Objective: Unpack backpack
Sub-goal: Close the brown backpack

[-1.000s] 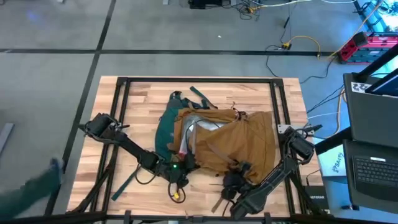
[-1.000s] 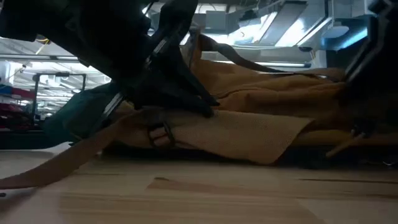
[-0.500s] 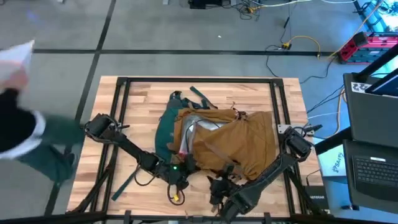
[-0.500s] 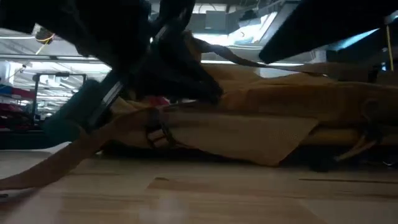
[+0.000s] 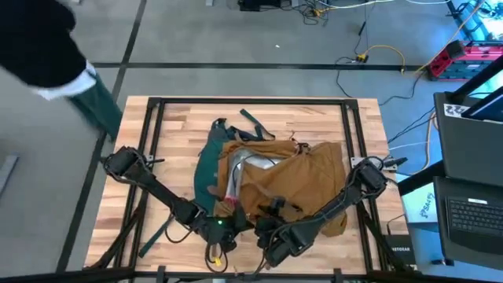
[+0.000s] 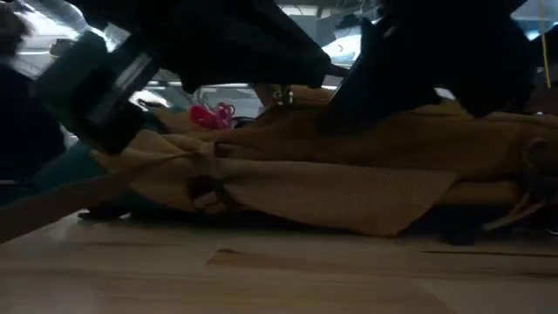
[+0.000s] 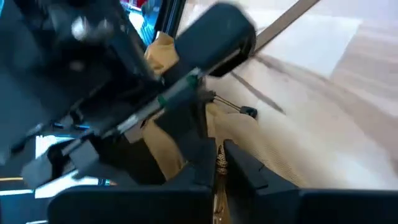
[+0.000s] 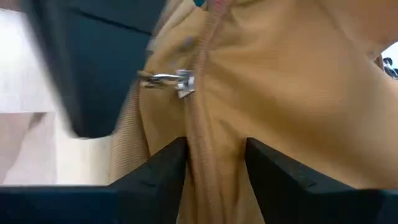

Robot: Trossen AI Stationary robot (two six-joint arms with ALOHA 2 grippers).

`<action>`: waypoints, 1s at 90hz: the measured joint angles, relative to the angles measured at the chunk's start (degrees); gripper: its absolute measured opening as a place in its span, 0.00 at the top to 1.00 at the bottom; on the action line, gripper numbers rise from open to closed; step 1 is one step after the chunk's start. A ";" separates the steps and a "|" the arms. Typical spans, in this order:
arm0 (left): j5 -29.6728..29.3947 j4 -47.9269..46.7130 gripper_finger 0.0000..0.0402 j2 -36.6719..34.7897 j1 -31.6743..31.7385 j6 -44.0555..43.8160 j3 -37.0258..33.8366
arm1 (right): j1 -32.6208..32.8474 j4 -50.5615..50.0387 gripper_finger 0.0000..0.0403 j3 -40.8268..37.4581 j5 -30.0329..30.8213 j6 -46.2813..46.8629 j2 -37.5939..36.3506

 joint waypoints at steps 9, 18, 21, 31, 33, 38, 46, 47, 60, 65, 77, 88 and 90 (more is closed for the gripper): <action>-0.61 -0.04 1.00 0.00 -0.90 0.32 0.00 | -0.49 -0.32 0.74 0.02 -1.38 -0.23 0.00; -1.24 -0.09 1.00 0.00 -1.80 0.65 0.00 | -0.99 -0.63 0.82 0.05 -2.76 -0.47 0.00; -1.51 -0.10 1.00 0.00 -2.10 0.75 0.00 | -1.15 -0.74 0.85 0.06 -3.22 -0.55 0.00; -4.92 -2.91 1.00 -0.91 -3.21 0.34 0.02 | -0.58 -1.05 0.97 0.06 -3.44 -1.44 -0.02; -5.35 -3.69 1.00 -1.32 -3.43 -0.42 0.02 | -0.36 -1.14 0.97 0.07 -3.39 -1.43 -0.02; -6.23 -6.56 1.00 -2.73 -3.93 -2.84 0.07 | 0.40 -1.92 0.97 0.13 -3.39 -0.80 -0.02; -8.62 -11.67 1.00 -4.98 -4.88 -7.12 0.13 | 2.15 -4.79 0.98 0.21 -3.25 2.68 -0.04; -8.88 -12.45 1.00 -5.28 -4.99 -7.63 0.13 | 2.38 -5.28 0.98 0.21 -3.25 3.24 -0.04; -12.54 -20.14 1.00 -8.89 -6.39 -12.22 0.13 | 5.38 -12.55 0.99 0.15 -3.09 12.12 -0.04; -13.69 -22.48 1.00 -10.16 -6.62 -13.33 0.13 | 6.38 -15.70 0.99 0.00 -3.32 15.73 -0.04; -16.57 -27.25 1.00 -12.49 -7.11 -15.89 0.15 | 8.64 -22.92 0.99 0.00 -3.59 24.81 -0.04; -19.84 -32.89 1.00 -14.45 -7.07 -18.82 0.17 | 9.96 -28.32 1.00 0.10 -3.79 31.53 -0.04; -20.27 -33.92 1.00 -14.86 -6.99 -19.42 0.17 | 10.02 -28.61 1.00 0.10 -3.78 31.90 -0.04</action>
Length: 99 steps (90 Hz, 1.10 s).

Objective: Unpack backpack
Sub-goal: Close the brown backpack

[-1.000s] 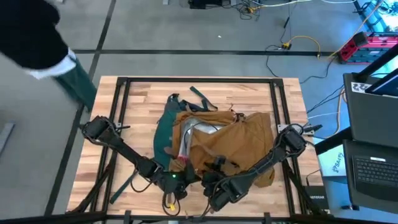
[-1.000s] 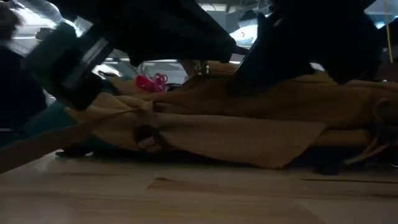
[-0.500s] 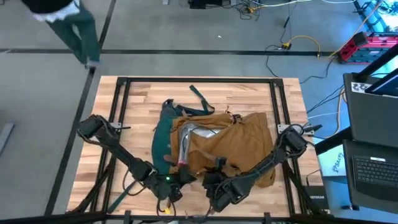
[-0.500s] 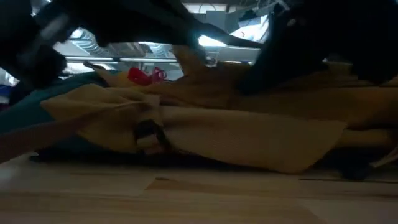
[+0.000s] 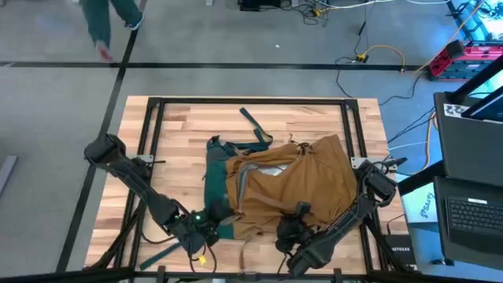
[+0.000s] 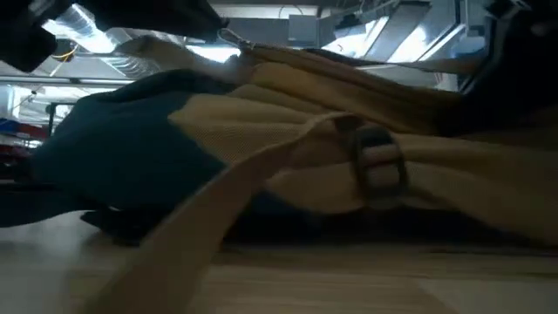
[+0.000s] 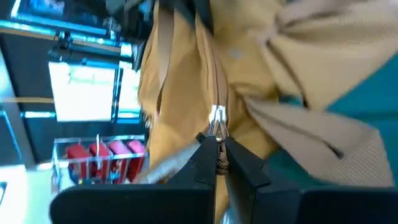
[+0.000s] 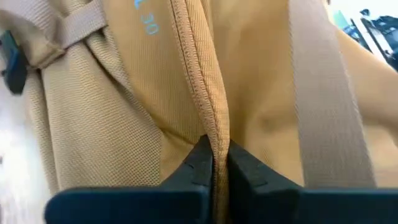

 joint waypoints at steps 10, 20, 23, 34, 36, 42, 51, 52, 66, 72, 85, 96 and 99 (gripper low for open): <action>-0.88 -4.92 1.00 -1.65 1.06 -3.26 0.00 | 0.24 -1.39 1.00 0.01 -0.02 1.34 0.00; -1.72 -9.84 1.00 -3.29 2.13 -6.52 0.00 | 0.48 -2.78 1.00 0.02 -0.04 2.67 0.00; -1.82 -10.75 1.00 -3.80 2.49 -7.20 0.00 | 0.53 -3.06 1.00 0.02 0.05 2.95 0.00; 0.96 -10.28 1.00 -4.70 3.90 -7.03 -0.02 | 0.35 -2.97 0.98 0.00 3.01 4.21 0.02; 1.45 -10.12 1.00 -4.70 4.06 -6.69 -0.03 | 0.35 -2.92 0.97 0.32 3.28 4.18 0.09; 2.41 -9.95 1.00 -4.68 4.37 -6.35 -0.11 | 0.42 -2.71 0.93 1.86 4.42 3.06 0.11; 2.84 -10.38 1.00 -4.68 4.43 -6.63 -0.13 | 0.70 -1.71 0.84 5.45 6.87 -1.72 0.13; 2.87 -10.39 1.00 -4.68 4.43 -6.64 -0.13 | 0.80 -1.62 0.83 5.87 7.20 -2.24 0.13; 4.36 -10.86 1.00 -4.58 4.42 -6.76 -0.13 | 0.90 1.31 0.71 12.59 13.48 -11.55 0.13; 5.37 -10.81 1.00 -4.55 4.43 -6.86 -0.13 | 0.18 2.10 0.68 15.44 14.75 -16.35 0.11; 5.72 -10.30 1.00 -4.52 4.24 -6.31 -0.15 | -3.93 4.32 0.65 20.55 13.40 -26.73 0.11; 5.79 -10.00 1.00 -4.50 3.91 -5.81 -0.15 | -8.59 10.04 0.66 21.52 5.00 -37.03 0.10; 5.82 -9.96 1.00 -4.50 3.83 -5.74 -0.15 | -9.86 11.82 0.66 21.62 2.45 -39.85 0.10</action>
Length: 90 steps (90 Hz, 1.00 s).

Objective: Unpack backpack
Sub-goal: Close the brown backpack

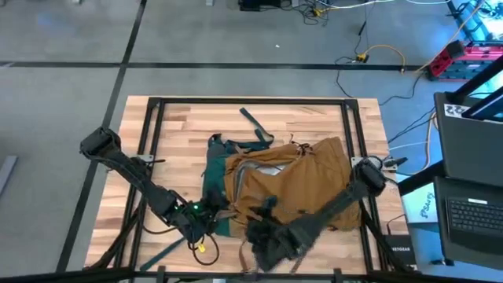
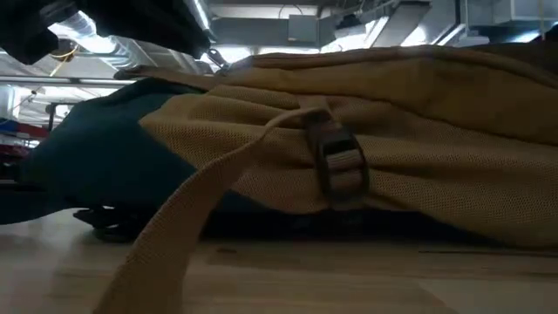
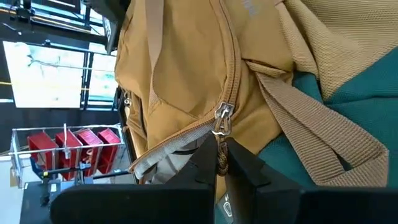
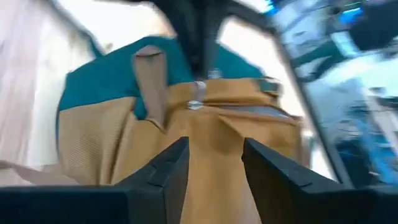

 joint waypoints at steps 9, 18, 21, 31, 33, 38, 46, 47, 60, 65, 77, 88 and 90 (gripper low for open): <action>0.08 0.14 1.00 0.03 -0.24 0.18 0.00 | -3.81 5.34 0.67 0.31 -7.63 -8.46 -0.01; 0.11 0.15 1.00 0.04 -0.61 0.24 0.00 | -6.53 8.61 0.67 0.45 -12.46 -14.79 -0.17; 0.11 0.07 1.00 0.04 -0.83 0.25 0.00 | -7.08 9.15 0.67 0.45 -13.69 -16.04 -0.28; 0.16 -0.89 1.00 -0.22 -1.77 0.27 -0.02 | -8.78 13.37 0.67 0.45 -20.09 -20.42 -0.73; 0.15 -0.95 1.00 -0.25 -1.94 0.27 -0.02 | -9.13 14.46 0.67 0.45 -21.70 -21.05 -0.73; 0.13 -0.83 1.00 -0.33 -2.34 0.37 -0.02 | -10.02 16.64 0.67 0.47 -25.12 -22.61 -0.73; 0.13 -0.91 1.00 -0.43 -2.97 0.64 -0.02 | -11.46 17.83 0.67 0.47 -27.52 -23.70 -0.73; 0.13 -0.91 1.00 -0.45 -3.04 0.64 -0.02 | -11.63 17.82 0.67 0.47 -27.66 -23.75 -0.73; 0.09 -0.86 1.00 -0.51 -3.65 0.64 -0.02 | -14.01 17.74 0.67 0.47 -32.61 -24.07 -0.73; 0.09 -0.88 1.00 -0.52 -3.65 0.64 -0.02 | -14.73 17.83 0.67 0.47 -34.77 -24.56 -0.73; -0.19 -0.88 1.00 -0.53 -3.65 0.81 -0.02 | -15.85 17.84 0.67 0.47 -39.35 -25.00 -0.73; -0.37 -0.80 1.00 -0.53 -3.65 1.35 -0.02 | -16.01 17.92 0.67 0.47 -41.07 -25.03 -0.60; -0.39 -0.78 1.00 -0.53 -3.65 1.47 -0.02 | -16.02 17.94 0.67 0.47 -41.27 -25.03 -0.57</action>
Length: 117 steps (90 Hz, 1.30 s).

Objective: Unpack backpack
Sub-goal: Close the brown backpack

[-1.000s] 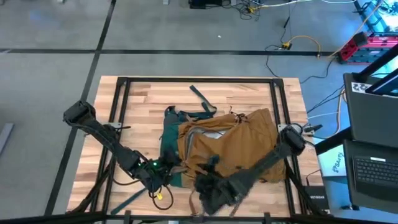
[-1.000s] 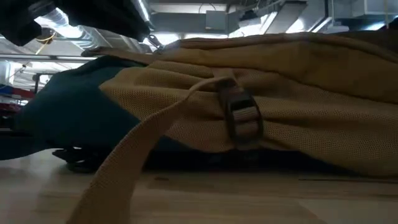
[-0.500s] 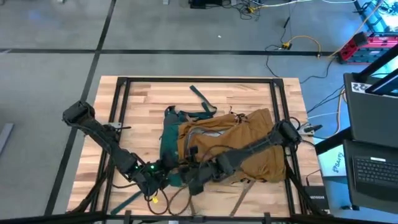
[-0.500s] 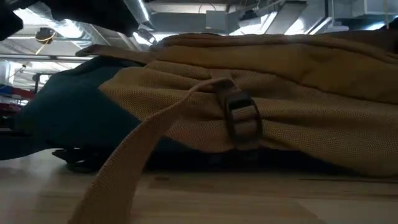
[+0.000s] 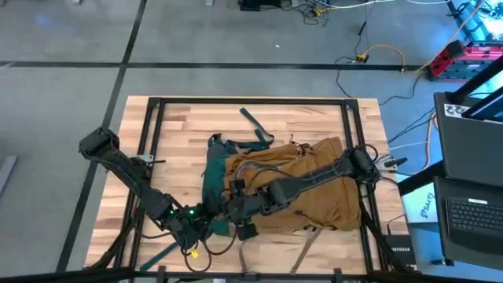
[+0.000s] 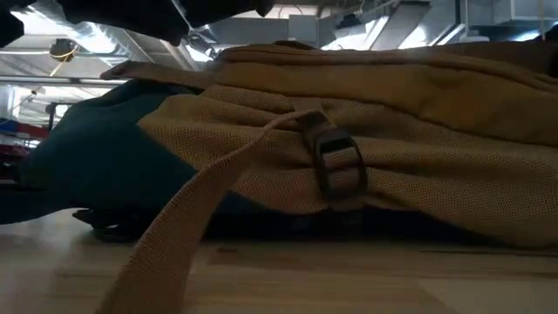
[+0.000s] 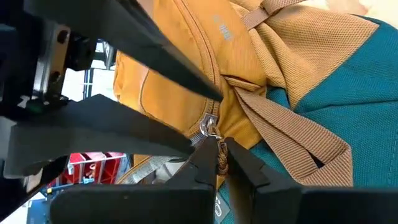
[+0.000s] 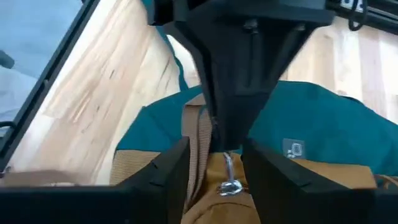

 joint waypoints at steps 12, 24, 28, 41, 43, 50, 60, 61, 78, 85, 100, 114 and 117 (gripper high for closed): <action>-0.15 0.15 1.00 0.00 -0.01 0.68 0.00 | -0.08 0.10 0.67 0.00 -1.18 -0.02 0.17; -0.24 1.18 1.00 -0.03 -0.01 2.00 0.00 | -0.06 0.54 0.67 0.00 -1.27 -0.40 0.32; -0.21 1.32 1.00 -0.22 -0.03 2.23 0.00 | -0.11 0.73 0.67 0.00 -1.27 -0.74 0.32; -0.13 1.19 1.00 -1.04 -0.10 2.19 -0.05 | -0.54 1.29 0.68 0.00 -0.97 -1.50 0.32; -0.14 1.12 1.00 -1.24 -0.10 2.19 -0.07 | -0.65 1.28 0.68 0.00 -0.57 -1.62 0.32; -0.04 1.01 1.00 -1.90 -0.10 2.19 -0.09 | -0.81 1.46 0.73 0.03 0.06 -2.61 0.32; 0.22 1.05 1.00 -2.40 -0.25 2.09 -0.09 | -0.89 1.75 0.85 0.09 0.32 -3.75 0.32; 0.25 1.05 1.00 -2.43 -0.25 2.11 -0.09 | -0.89 1.74 0.87 0.09 0.35 -3.99 0.32; 0.22 1.08 1.00 -2.56 -0.27 2.28 -0.09 | -0.88 2.18 0.97 0.09 0.36 -5.71 0.32; 0.12 1.07 1.00 -2.59 -0.27 2.35 -0.09 | -0.98 2.06 0.95 0.09 0.42 -4.93 0.32; -0.15 0.98 1.00 -2.62 -0.26 2.44 -0.09 | -1.20 1.74 0.91 0.09 0.60 -3.07 0.33; -0.93 1.56 1.00 -2.65 -0.25 2.48 -0.08 | -1.28 1.56 0.79 -1.38 1.73 -1.37 0.38; -1.13 2.33 1.00 -2.77 -0.25 2.45 0.09 | -1.33 1.26 0.76 -2.01 1.98 -1.33 0.56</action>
